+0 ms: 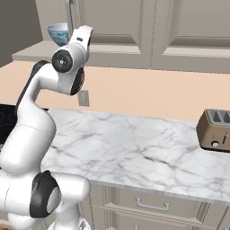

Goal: Open the cabinet. Pick the bowls from the counter and place them in the cabinet. Then close the cabinet.

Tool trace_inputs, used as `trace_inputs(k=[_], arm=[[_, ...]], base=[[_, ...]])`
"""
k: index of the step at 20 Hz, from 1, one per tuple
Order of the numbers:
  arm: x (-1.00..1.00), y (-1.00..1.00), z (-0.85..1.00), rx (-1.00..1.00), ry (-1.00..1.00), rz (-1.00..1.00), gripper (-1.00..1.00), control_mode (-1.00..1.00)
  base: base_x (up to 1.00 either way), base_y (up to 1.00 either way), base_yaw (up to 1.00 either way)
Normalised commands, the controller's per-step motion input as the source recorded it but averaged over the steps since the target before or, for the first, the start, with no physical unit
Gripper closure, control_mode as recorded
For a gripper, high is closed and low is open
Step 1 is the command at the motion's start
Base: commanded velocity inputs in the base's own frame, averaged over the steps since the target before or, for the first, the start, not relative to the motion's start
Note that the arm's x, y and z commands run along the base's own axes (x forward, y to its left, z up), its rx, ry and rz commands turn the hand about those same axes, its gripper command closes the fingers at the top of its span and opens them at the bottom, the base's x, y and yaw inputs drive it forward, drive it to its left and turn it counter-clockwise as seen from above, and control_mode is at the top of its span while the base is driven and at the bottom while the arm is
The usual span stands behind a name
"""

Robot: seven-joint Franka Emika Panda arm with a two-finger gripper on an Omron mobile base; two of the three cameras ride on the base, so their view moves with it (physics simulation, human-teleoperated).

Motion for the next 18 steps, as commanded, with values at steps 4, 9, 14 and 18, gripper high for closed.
trace_inputs(k=[4,9,14,18], arm=[[0.39,-0.01,0.0,0.0,0.0,-0.32,-1.0,-1.0],[-0.94,-0.16,0.1,0.01,-0.01,-0.31,-1.0,-1.0],[-1.0,-0.22,0.3,0.03,-0.05,-0.32,-1.0,-1.0],[-1.0,0.01,0.07,0.01,-0.01,-0.38,-1.0,-1.0]], base=[[0.0,0.0,0.0],[0.0,0.0,0.0],[0.0,0.0,0.0],[0.0,0.0,0.0]])
